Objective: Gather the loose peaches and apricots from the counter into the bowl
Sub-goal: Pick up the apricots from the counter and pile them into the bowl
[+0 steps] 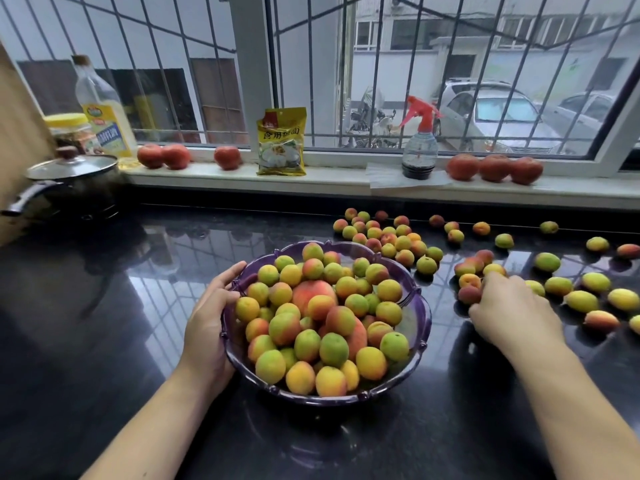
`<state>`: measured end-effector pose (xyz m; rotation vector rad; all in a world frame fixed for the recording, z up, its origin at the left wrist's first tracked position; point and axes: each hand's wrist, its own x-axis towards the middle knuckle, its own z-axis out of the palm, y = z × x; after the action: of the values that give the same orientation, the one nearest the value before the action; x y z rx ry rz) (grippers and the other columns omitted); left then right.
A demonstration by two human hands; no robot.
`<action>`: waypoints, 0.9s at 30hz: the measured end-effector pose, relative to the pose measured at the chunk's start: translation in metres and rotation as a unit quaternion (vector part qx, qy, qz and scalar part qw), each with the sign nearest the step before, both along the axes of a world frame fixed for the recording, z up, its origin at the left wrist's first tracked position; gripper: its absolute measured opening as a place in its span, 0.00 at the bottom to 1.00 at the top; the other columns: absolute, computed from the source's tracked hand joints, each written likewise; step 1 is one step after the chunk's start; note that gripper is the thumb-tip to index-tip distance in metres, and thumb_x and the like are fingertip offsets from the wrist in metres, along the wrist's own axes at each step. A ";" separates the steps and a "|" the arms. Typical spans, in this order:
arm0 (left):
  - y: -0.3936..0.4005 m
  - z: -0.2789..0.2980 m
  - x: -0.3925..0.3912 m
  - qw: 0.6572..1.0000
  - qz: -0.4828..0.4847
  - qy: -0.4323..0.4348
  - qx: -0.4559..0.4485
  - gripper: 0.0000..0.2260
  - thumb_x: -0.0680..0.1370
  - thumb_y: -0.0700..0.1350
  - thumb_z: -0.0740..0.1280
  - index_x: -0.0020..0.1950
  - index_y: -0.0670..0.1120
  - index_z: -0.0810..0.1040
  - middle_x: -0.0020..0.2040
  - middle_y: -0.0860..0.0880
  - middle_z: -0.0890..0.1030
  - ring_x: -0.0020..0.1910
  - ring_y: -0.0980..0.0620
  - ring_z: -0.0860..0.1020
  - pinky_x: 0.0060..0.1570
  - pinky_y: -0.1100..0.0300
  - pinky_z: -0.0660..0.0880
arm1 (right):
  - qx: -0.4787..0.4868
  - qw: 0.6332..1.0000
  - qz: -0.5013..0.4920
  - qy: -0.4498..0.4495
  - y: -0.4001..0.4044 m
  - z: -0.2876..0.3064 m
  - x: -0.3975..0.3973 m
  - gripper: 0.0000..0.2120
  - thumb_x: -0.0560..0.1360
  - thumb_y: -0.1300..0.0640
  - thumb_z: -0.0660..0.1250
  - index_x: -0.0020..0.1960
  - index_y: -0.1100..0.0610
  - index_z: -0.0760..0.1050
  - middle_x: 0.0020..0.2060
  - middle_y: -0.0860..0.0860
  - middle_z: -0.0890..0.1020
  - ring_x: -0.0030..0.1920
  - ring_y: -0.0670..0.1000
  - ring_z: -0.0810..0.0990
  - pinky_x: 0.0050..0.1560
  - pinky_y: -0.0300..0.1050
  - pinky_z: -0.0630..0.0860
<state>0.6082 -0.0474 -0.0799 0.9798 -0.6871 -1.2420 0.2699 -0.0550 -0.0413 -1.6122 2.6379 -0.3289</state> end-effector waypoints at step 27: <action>0.002 0.009 -0.002 1.000 -0.014 0.003 -0.003 0.19 0.80 0.35 0.57 0.67 0.46 0.79 0.57 0.40 0.86 0.52 0.44 0.85 0.57 0.44 0.80 | -0.043 0.888 0.417 -0.187 -0.010 0.029 0.088 0.11 0.76 0.46 0.73 0.57 0.44 0.78 0.49 0.40 0.80 0.49 0.41 0.79 0.50 0.40 0.79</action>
<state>0.6063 -0.0457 -0.0712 0.9637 -0.7021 -1.2666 0.3580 -0.0652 -0.0120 -2.2293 1.4856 -0.6191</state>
